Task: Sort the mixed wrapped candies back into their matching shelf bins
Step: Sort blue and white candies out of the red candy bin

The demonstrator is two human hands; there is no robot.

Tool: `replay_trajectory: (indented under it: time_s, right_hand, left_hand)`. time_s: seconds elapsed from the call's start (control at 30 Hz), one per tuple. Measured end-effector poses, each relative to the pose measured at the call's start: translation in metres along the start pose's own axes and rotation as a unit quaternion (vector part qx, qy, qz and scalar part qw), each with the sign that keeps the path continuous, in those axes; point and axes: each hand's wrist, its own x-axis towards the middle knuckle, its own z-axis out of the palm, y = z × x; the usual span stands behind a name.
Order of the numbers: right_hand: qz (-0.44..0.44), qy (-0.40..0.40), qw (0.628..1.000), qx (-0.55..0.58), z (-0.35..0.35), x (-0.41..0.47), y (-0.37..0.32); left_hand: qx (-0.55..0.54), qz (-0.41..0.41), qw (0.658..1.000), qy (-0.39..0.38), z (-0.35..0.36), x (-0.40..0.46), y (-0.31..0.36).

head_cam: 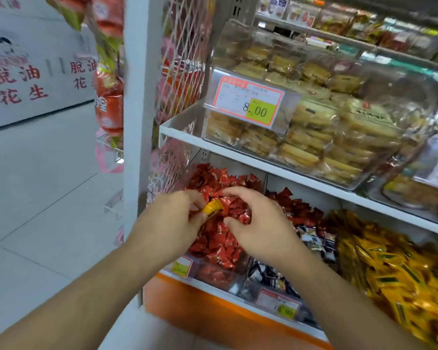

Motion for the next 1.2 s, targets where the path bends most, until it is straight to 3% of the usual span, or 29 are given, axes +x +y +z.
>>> replay_trajectory:
  time_s: [0.07, 0.17, 0.3, 0.47, 0.57, 0.73, 0.87, 1.07, 1.2]
  right_hand:
    - [-0.009, 0.009, 1.000, 0.024, -0.002, -0.011, -0.001]
    - [0.014, 0.011, 0.992, 0.124, -0.006, -0.037, -0.002]
    - [0.027, 0.063, 0.994, 0.080, -0.009, -0.076, 0.012]
    - [0.044, 0.125, 0.988, 0.080, -0.031, -0.109, 0.043]
    - [0.099, 0.153, 0.981, 0.064, -0.053, -0.118, 0.061]
    - [0.240, 0.245, 0.932, -0.118, -0.113, -0.119, 0.115]
    - [0.316, 0.193, 0.911, -0.182, -0.129, -0.113, 0.147]
    - [0.248, 0.180, 0.942, -0.139, -0.108, -0.101, 0.115]
    - [0.157, 0.141, 0.968, -0.134, -0.080, -0.089, 0.080]
  left_hand:
    - [-0.093, -0.010, 0.995, -0.017, -0.001, -0.003, 0.011]
    - [-0.280, -0.048, 0.957, -0.054, -0.002, -0.014, 0.035]
    - [-0.337, -0.075, 0.937, -0.063, 0.017, -0.028, 0.065]
    - [-0.414, -0.096, 0.888, -0.177, 0.049, -0.046, 0.103]
    - [-0.392, -0.061, 0.894, -0.210, 0.055, -0.048, 0.115]
    - [-0.335, -0.028, 0.921, -0.197, 0.057, -0.040, 0.111]
    - [-0.300, 0.003, 0.935, -0.188, 0.058, -0.038, 0.103]
    - [-0.236, 0.050, 0.964, -0.109, 0.038, -0.026, 0.085]
    - [-0.036, 0.114, 0.993, -0.014, 0.011, -0.012, 0.044]
